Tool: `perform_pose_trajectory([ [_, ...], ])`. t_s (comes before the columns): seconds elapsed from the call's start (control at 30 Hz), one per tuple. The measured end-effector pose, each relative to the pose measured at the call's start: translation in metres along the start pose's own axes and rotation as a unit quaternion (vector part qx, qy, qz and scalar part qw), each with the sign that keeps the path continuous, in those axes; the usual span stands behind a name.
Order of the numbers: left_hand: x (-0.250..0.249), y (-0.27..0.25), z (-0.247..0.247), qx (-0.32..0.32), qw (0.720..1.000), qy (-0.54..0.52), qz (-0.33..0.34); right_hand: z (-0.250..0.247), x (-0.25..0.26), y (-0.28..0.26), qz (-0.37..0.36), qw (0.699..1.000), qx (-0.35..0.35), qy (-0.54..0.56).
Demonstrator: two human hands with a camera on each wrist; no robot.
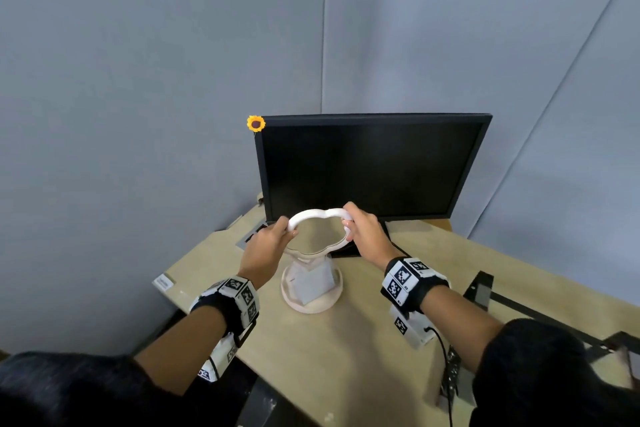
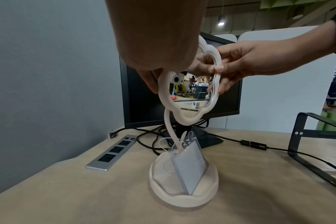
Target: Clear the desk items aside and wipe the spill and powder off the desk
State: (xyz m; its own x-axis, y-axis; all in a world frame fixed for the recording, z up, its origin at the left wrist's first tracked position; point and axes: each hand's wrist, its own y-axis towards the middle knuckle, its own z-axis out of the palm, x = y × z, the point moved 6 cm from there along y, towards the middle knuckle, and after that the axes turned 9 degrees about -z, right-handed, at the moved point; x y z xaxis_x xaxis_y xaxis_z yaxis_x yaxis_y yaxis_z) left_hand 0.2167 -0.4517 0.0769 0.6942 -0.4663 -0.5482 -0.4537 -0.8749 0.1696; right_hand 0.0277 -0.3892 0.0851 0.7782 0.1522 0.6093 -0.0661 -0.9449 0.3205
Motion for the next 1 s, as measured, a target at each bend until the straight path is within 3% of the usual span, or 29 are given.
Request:
perform_pose_trajectory([
  [0.2,-0.015,-0.008,-0.002,-0.008,1.000,0.014,0.021,-0.013,0.004,-0.009,-0.011,1.000,-0.024,-0.007],
  [0.43,-0.013,-0.018,0.016,0.026,0.999,0.024,0.019,-0.009,-0.005,-0.029,0.021,0.999,0.034,-0.001],
  [0.83,-0.020,-0.034,0.013,0.034,0.999,-0.011,0.001,-0.017,-0.003,-0.048,0.042,0.998,0.037,0.006],
  [0.9,-0.025,-0.038,0.009,0.006,0.999,-0.032,0.005,-0.025,-0.004,-0.055,0.055,0.998,0.031,-0.005],
  [1.0,-0.039,-0.049,-0.001,-0.097,0.994,-0.002,0.044,-0.043,-0.006,-0.071,0.054,0.998,0.008,-0.009],
])
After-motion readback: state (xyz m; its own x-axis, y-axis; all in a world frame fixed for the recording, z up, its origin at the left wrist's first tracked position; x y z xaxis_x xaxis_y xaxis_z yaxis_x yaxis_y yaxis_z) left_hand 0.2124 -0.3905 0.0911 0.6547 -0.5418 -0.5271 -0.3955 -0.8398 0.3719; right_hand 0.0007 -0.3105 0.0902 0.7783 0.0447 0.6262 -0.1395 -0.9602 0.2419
